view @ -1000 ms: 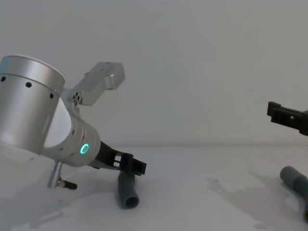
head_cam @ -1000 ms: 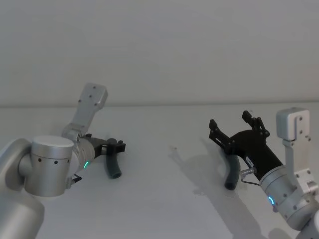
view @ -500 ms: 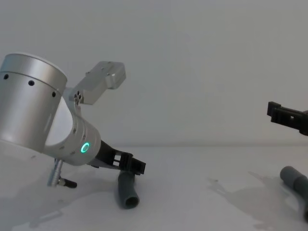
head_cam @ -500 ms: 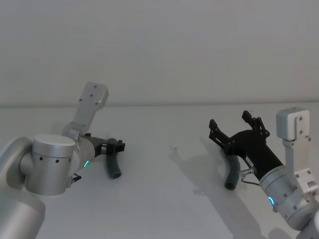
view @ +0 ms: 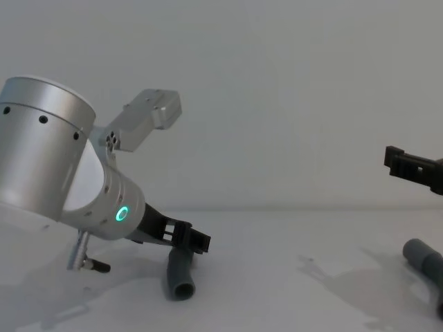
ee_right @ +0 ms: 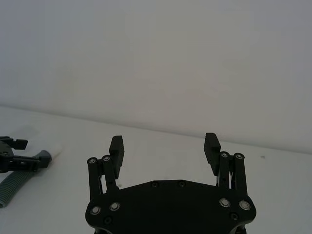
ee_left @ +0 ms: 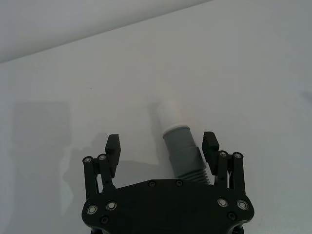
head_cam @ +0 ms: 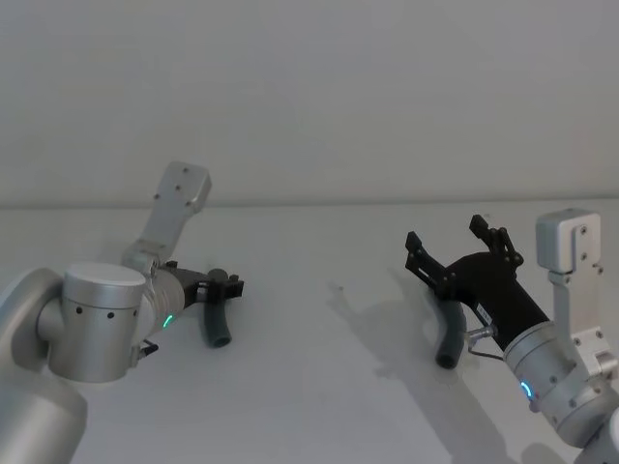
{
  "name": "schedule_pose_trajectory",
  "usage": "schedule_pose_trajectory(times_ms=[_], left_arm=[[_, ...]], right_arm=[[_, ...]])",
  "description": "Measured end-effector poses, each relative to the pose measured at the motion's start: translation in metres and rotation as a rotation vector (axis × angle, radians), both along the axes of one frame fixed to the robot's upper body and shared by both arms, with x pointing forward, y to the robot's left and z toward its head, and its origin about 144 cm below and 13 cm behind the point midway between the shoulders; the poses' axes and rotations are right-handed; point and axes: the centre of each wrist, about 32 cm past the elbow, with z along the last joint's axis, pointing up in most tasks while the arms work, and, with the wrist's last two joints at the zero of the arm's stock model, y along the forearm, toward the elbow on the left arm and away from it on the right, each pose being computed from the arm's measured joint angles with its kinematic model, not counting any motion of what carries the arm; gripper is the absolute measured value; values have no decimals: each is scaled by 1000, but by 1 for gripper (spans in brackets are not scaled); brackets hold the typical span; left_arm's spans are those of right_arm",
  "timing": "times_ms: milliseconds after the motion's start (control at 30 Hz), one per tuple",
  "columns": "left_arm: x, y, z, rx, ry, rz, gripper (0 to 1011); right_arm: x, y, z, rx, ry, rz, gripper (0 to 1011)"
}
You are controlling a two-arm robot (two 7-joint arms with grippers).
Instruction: Use both hands to pick up one end of the pipe from the table, align the ends, and insert them.
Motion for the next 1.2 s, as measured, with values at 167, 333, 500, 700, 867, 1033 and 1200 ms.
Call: schedule_pose_trajectory(times_ms=[167,333,500,700,867,1033,1200], left_arm=[[-1,0,0,-2,1,-2,1006],[-2,0,0,-3,3,-3,1006],[-2,0,0,-4,3,-5,1006],[-2,0,0,-5,4,-5,1006],[-2,0,0,-6,4,-6,1006],[-2,0,0,-6,5,-6,1006],[-3,0,0,-6,5,-6,1006]], right_arm=[[0,-1,-2,-11,3,-3,1001],[1,-3,-7,-41,17,-18,1001],[1,-4,-10,-73,50,-42,1000],[2,-9,-10,-120,110,-87,1001],[3,-13,-4,-145,162,-112,1001],[3,-17,8,-158,210,-117,1001],[5,-23,28,-160,263,-90,1001]])
